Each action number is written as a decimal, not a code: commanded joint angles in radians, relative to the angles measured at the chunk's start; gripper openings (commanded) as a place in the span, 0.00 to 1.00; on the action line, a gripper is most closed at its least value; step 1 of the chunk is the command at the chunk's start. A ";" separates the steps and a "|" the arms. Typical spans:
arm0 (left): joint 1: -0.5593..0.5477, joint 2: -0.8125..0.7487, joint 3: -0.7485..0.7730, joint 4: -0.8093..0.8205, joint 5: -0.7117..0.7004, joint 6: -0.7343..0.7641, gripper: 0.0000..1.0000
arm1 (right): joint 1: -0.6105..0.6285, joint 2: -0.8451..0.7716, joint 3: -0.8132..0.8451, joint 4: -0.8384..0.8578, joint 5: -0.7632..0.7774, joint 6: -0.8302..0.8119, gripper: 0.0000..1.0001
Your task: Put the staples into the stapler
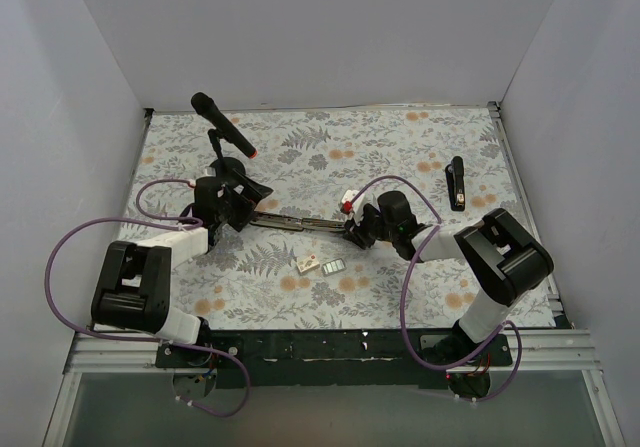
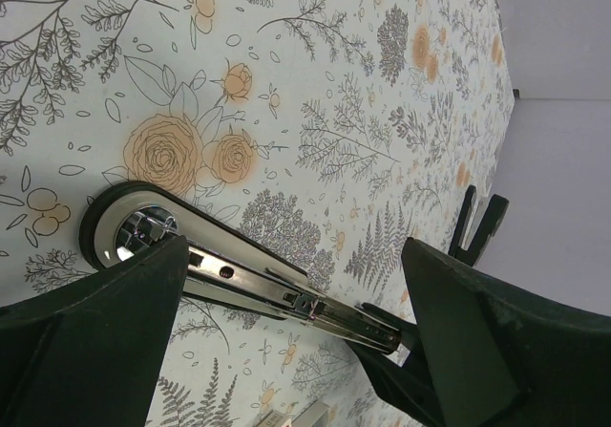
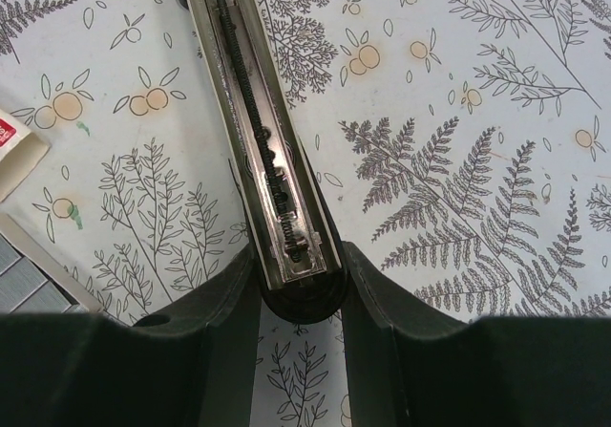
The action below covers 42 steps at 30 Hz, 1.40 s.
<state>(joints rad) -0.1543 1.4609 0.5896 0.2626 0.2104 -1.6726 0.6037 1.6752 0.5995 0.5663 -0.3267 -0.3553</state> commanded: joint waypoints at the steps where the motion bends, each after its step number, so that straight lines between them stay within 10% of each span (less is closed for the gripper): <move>1: 0.016 0.018 -0.039 -0.076 -0.037 0.030 0.96 | -0.005 0.027 0.034 -0.042 0.066 0.022 0.22; 42: 0.025 -0.030 -0.048 -0.068 -0.005 0.002 0.96 | -0.093 -0.169 0.080 -0.186 -0.064 0.162 0.73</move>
<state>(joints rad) -0.1394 1.4425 0.5667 0.2886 0.2432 -1.6848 0.5163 1.5703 0.6342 0.4198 -0.3935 -0.2050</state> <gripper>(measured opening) 0.963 0.725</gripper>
